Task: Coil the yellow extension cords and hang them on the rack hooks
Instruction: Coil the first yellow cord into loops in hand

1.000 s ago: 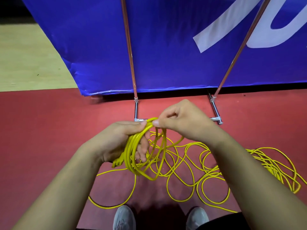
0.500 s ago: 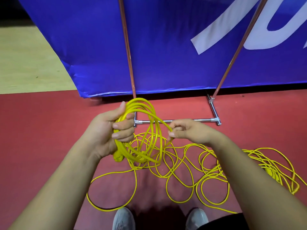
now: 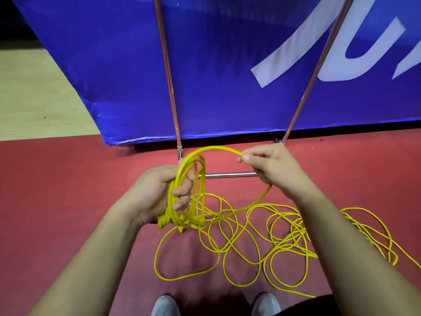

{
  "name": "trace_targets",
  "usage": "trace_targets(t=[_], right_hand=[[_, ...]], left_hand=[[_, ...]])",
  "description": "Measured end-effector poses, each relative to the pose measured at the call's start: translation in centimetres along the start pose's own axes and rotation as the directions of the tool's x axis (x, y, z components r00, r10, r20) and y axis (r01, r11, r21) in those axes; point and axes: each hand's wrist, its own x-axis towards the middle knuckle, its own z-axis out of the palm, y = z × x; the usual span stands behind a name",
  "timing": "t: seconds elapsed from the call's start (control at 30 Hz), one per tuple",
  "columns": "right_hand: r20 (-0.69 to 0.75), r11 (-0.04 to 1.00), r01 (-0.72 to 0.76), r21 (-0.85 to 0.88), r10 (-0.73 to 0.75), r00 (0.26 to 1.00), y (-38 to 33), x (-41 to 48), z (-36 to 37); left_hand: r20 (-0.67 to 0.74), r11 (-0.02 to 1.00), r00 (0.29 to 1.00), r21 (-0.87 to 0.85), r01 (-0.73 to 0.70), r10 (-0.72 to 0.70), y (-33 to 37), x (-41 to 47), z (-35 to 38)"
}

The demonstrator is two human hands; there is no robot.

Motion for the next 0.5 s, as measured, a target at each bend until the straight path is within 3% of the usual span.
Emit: trace_targets(t=[0.13, 0.33, 0.5], right_hand=[[0.025, 0.996, -0.039, -0.085, 0.041, 0.999, 0.8, 0.1, 0.0], [0.073, 0.998, 0.017, -0.060, -0.013, 0.997, 1.1, 0.7, 1.5], [0.068, 0.998, 0.064, -0.026, -0.063, 0.996, 3.1, 1.6, 1.9]], left_hand=[[0.005, 0.998, 0.998, -0.010, 0.062, -0.062, -0.1, -0.4, 0.5], [0.151, 0.993, 0.983, -0.041, 0.111, -0.104, -1.0, -0.1, 0.3], [0.147, 0.989, 0.989, -0.146, 0.020, 0.002, -0.1, 0.0, -0.3]])
